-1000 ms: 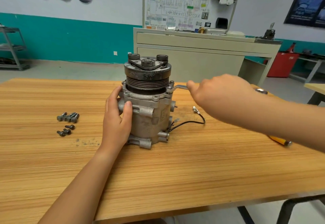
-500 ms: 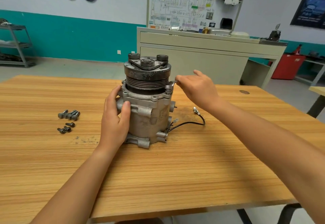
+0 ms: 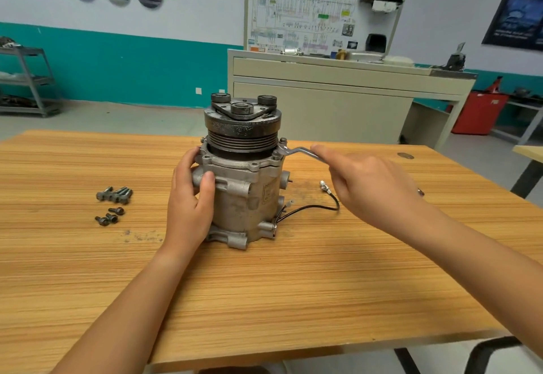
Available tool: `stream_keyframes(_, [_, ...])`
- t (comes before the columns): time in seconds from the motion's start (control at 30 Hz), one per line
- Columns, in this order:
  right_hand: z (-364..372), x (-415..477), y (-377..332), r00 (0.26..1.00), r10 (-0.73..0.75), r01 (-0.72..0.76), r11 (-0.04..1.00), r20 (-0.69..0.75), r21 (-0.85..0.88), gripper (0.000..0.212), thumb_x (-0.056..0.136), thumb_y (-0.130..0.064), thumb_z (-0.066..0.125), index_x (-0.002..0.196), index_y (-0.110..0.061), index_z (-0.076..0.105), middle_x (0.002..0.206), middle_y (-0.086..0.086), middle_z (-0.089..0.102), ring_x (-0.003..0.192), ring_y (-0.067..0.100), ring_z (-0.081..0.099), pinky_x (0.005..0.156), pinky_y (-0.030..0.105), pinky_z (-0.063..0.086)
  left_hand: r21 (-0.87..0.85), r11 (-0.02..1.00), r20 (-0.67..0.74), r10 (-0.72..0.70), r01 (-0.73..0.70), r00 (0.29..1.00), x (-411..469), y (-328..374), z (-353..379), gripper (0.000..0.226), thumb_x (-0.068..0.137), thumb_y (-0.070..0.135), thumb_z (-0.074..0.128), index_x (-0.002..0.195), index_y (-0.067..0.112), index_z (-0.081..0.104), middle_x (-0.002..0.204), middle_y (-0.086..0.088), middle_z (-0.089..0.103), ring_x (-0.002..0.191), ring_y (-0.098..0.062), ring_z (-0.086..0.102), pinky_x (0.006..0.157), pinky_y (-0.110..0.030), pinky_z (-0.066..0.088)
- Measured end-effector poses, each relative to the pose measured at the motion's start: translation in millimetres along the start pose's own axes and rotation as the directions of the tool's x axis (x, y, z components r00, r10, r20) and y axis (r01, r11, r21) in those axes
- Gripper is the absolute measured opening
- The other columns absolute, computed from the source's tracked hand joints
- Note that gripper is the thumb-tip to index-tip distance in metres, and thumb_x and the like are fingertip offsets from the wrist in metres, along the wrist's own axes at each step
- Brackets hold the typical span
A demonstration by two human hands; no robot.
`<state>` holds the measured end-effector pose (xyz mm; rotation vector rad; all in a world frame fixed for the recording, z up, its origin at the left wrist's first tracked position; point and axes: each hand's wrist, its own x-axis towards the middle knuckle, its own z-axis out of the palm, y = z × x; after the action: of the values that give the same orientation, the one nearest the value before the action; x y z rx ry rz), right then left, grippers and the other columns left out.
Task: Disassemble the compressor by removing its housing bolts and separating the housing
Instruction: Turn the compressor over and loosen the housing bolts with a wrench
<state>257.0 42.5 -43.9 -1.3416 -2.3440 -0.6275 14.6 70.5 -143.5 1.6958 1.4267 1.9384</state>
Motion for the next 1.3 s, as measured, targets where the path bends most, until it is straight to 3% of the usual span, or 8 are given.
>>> stream_keyframes(0.17, [-2, 10, -12, 0.991, 0.08, -0.072, 0.994, 0.103, -0.083, 0.054, 0.094, -0.011, 0.037, 0.142, -0.03, 0.02, 0.069, -0.001, 0.046, 0.062, 0.021, 0.045, 0.045, 0.028, 0.025, 0.008, 1.0, 0.016, -0.003, 0.003, 1.0, 2, 0, -2, 0.043, 0.09, 0.035, 0.04, 0.132, 0.037, 0.032, 0.135, 0.013, 0.04, 0.128, -0.003, 0.037, 0.107, -0.03, 0.033])
stream_keyframes(0.33, [-28, 13, -29, 0.975, 0.019, 0.06, 0.936, 0.219, -0.348, 0.066, 0.088, 0.001, 0.044, 0.144, -0.015, 0.011, 0.061, 0.002, 0.028, 0.047, 0.016, 0.027, 0.038, 0.027, 0.019, 0.001, 1.0, 0.022, -0.007, 0.007, 1.0, 1, 0, -3, 0.043, 0.09, 0.036, 0.04, 0.133, 0.037, 0.032, 0.135, 0.013, 0.04, 0.128, -0.003, 0.037, 0.107, -0.029, 0.033])
stream_keyframes(0.5, [-32, 18, -55, 0.929, -0.035, 0.226, 0.842, 0.368, -0.49, 0.065, 0.089, 0.01, 0.036, 0.142, 0.008, 0.0, 0.061, 0.01, 0.025, 0.043, 0.02, 0.027, 0.032, 0.029, 0.019, -0.015, 1.0, 0.02, -0.003, 0.004, 1.0, 1, 2, -2, 0.042, 0.09, 0.035, 0.04, 0.131, 0.038, 0.032, 0.133, 0.016, 0.04, 0.126, 0.001, 0.037, 0.105, -0.024, 0.032])
stream_keyframes(0.77, [-36, 37, -17, 0.923, -0.157, 0.331, 0.791, 0.352, -0.515, 0.059, 0.091, -0.001, 0.036, 0.142, -0.01, 0.008, 0.064, 0.003, 0.032, 0.046, 0.017, 0.032, 0.037, 0.027, 0.022, -0.027, 1.0, 0.021, -0.013, 0.014, 1.0, 2, 2, -2, 0.042, 0.09, 0.034, 0.041, 0.131, 0.037, 0.033, 0.133, 0.014, 0.042, 0.125, 0.001, 0.038, 0.106, -0.027, 0.033])
stream_keyframes(0.9, [-22, 49, 6, 0.936, -0.21, 0.329, 0.809, 0.284, -0.487, 0.056, 0.089, -0.001, 0.044, 0.132, -0.017, 0.012, 0.067, 0.001, 0.036, 0.049, 0.015, 0.039, 0.037, 0.025, 0.023, -0.02, 1.0, 0.022, -0.017, 0.018, 1.0, 2, 1, -2, 0.043, 0.09, 0.034, 0.041, 0.132, 0.035, 0.033, 0.135, 0.011, 0.043, 0.126, 0.0, 0.038, 0.106, -0.027, 0.033])
stream_keyframes(1.07, [16, 76, 21, 0.959, -0.254, 0.281, 0.917, 0.128, -0.284, 0.044, 0.084, 0.008, 0.044, 0.121, -0.013, 0.035, 0.084, 0.009, 0.055, 0.069, 0.025, 0.053, 0.049, 0.032, 0.04, -0.016, 1.0, 0.03, -0.015, 0.016, 0.999, 2, 2, -3, 0.042, 0.09, 0.035, 0.041, 0.131, 0.039, 0.032, 0.135, 0.013, 0.042, 0.127, 0.001, 0.037, 0.108, -0.03, 0.034])
stream_keyframes(1.2, [45, 83, 7, 0.953, -0.281, 0.277, 0.959, -0.112, -0.055, 0.035, 0.07, 0.023, 0.056, 0.101, 0.006, 0.061, 0.076, 0.021, 0.065, 0.064, 0.034, 0.061, 0.056, 0.038, 0.048, -0.01, 1.0, 0.035, -0.011, 0.011, 0.999, 2, 2, -5, 0.042, 0.09, 0.035, 0.041, 0.131, 0.038, 0.031, 0.137, 0.009, 0.042, 0.129, -0.004, 0.037, 0.109, -0.037, 0.034])
stream_keyframes(1.3, [45, 74, 9, 0.94, -0.204, 0.232, 0.97, -0.273, 0.073, 0.026, 0.079, 0.014, 0.058, 0.102, 0.004, 0.064, 0.078, 0.017, 0.068, 0.067, 0.031, 0.065, 0.058, 0.036, 0.049, -0.012, 1.0, 0.039, -0.002, 0.003, 0.999, 2, 2, -4, 0.042, 0.09, 0.034, 0.041, 0.131, 0.038, 0.031, 0.135, 0.011, 0.042, 0.128, -0.001, 0.037, 0.109, -0.033, 0.034])
